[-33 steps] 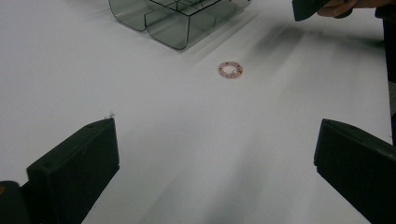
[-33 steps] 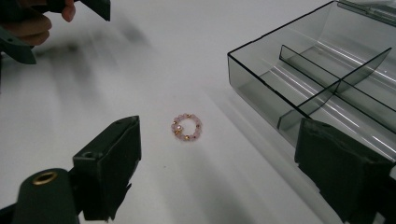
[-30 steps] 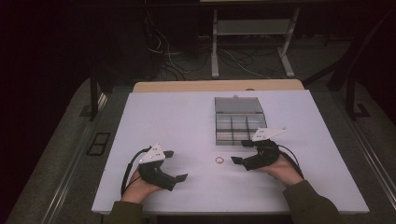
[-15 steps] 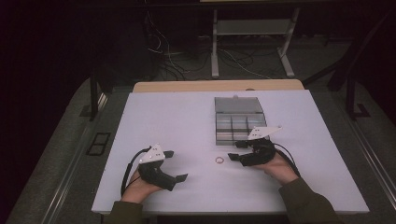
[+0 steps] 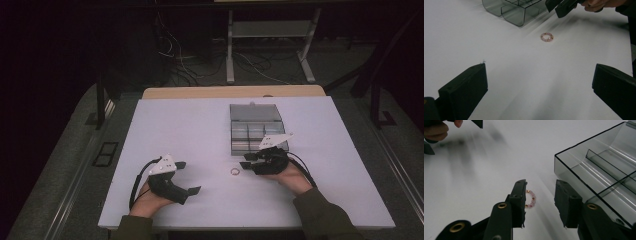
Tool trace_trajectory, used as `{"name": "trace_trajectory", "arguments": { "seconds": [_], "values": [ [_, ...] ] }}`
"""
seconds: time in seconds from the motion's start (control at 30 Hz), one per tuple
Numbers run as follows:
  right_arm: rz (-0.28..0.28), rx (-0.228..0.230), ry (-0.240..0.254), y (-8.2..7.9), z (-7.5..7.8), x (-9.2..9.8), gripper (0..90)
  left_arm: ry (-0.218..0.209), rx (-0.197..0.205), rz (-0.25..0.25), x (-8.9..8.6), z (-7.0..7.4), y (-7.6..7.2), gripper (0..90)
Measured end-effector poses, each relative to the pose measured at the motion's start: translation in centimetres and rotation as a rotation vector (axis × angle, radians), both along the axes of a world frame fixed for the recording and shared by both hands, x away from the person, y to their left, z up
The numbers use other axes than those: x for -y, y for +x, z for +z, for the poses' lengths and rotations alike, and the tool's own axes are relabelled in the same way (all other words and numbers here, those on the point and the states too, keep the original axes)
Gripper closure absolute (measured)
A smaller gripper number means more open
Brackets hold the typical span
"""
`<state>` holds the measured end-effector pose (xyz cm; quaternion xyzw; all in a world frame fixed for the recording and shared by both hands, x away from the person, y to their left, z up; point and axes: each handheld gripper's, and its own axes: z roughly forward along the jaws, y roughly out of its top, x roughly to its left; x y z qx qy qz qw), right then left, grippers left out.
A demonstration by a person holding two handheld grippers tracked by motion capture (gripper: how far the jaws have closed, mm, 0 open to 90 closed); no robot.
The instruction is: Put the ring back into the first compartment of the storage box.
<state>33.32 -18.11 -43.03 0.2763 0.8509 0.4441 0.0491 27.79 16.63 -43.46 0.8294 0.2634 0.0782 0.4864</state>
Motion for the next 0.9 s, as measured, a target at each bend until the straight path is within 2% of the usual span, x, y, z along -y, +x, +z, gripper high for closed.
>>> {"name": "trace_trajectory", "arguments": {
  "seconds": [0.43,0.9],
  "values": [
    [0.023,-0.020,-0.033,0.5,-0.4,-1.1,75.0,-0.001,-0.002,0.004,-0.1,0.0,0.0,0.0],
    [0.047,-0.051,-0.085,0.8,-1.6,-2.5,79.8,-0.002,0.000,0.002,-0.1,0.0,0.0,0.0]
  ]
}}
